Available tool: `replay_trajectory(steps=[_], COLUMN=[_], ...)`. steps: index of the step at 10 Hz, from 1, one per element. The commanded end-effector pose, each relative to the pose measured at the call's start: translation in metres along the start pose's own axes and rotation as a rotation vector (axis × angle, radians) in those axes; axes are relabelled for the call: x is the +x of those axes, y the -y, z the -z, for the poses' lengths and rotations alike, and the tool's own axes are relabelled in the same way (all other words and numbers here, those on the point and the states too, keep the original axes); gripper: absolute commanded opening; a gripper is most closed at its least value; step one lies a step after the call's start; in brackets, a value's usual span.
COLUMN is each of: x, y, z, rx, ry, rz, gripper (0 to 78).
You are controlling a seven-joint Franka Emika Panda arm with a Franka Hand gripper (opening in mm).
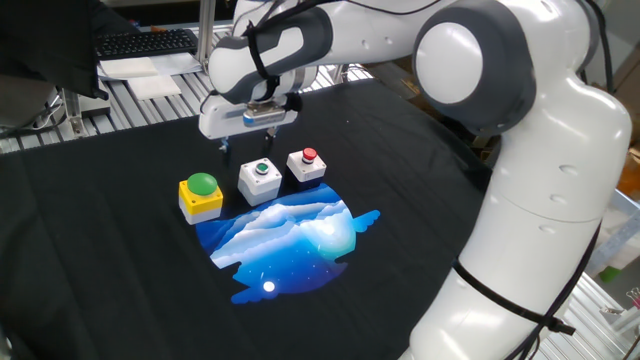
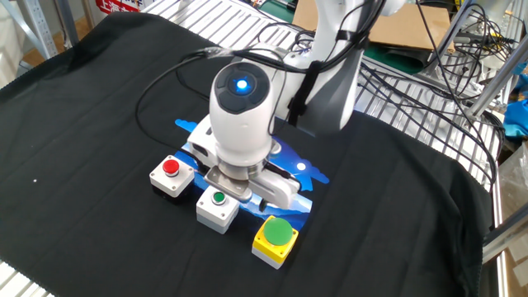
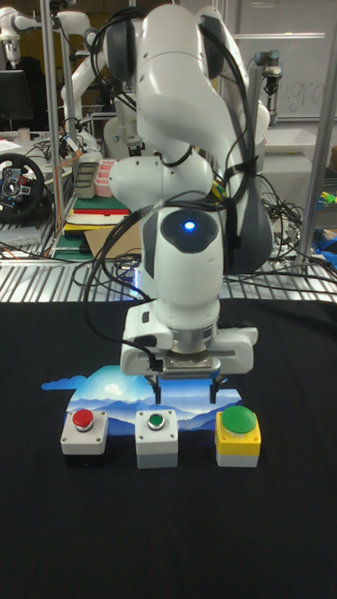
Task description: Press three buttons from left to right in sequence
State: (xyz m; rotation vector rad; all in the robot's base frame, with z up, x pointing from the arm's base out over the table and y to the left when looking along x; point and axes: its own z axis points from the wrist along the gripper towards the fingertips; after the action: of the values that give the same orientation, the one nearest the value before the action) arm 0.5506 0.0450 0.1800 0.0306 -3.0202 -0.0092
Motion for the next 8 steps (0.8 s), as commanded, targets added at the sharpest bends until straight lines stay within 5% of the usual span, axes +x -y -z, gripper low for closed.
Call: replay_trajectory(steps=[1,8], x=[0.001,0.009], y=[-0.007,-0.035], z=[0.003,0.0], rx=[-0.005,-0.009], ry=[0.003,0.0], rz=[-0.008,-0.022], gripper=[77.4,77.4])
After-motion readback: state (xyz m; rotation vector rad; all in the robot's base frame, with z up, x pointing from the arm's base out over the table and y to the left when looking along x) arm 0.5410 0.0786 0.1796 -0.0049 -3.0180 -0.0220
